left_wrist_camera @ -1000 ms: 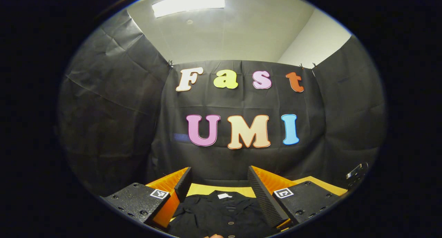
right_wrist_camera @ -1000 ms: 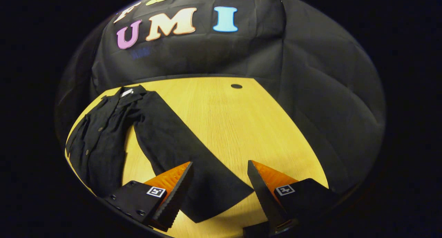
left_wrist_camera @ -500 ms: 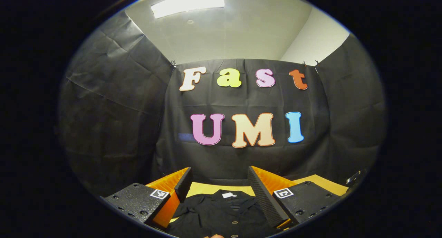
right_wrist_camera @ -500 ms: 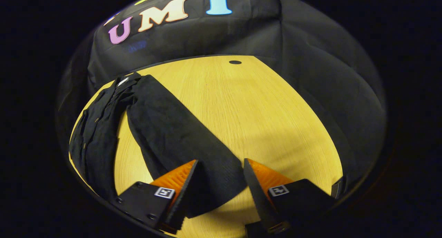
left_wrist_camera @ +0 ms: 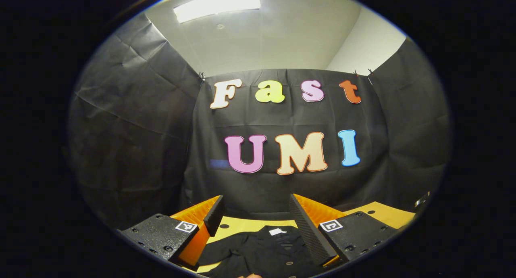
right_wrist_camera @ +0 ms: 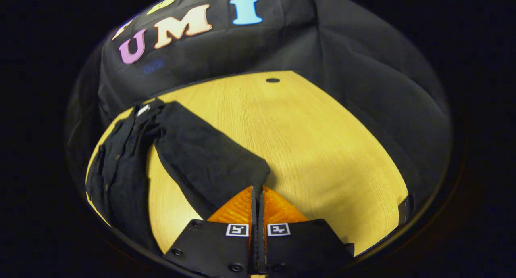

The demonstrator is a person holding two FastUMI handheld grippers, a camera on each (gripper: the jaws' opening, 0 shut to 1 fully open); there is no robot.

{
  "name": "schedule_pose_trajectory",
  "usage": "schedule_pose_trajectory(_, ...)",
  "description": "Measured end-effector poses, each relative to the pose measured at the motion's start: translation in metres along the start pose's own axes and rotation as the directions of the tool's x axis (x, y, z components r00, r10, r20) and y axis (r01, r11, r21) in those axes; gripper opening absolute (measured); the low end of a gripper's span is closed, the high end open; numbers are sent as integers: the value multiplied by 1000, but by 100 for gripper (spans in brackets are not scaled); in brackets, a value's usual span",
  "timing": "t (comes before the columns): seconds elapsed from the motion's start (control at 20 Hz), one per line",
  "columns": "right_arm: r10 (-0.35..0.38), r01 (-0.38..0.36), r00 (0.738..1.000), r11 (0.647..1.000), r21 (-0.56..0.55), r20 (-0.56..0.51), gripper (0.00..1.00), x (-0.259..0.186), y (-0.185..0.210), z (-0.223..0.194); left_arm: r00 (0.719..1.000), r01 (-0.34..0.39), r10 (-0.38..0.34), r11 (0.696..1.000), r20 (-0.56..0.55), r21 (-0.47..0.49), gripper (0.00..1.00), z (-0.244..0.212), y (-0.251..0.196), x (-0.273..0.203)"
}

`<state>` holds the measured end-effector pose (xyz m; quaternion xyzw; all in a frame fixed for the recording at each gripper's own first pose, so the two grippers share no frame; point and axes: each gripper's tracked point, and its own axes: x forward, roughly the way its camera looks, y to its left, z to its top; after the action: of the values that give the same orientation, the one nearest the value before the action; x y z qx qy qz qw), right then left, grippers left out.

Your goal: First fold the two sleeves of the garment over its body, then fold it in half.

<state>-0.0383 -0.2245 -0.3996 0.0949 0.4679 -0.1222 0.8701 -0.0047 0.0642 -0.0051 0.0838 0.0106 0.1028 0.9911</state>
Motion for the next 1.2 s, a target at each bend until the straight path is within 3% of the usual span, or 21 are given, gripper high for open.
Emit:
schedule_pose_trajectory(0.45,52,-44,987,998,-52,151,3,-28,68,82,1000,-17,16,1000,-8,-23,94,-10,41,8)
schedule_pose_trajectory(0.85,203,-169,925,977,-130,321,2,-66,185,163,997,-57,55,998,-48,-31,94,-32,94,18)
schedule_pose_trajectory(1.2,283,-222,895,953,-206,345,2,-73,277,184,996,-75,73,997,-57,-34,94,-46,148,33)
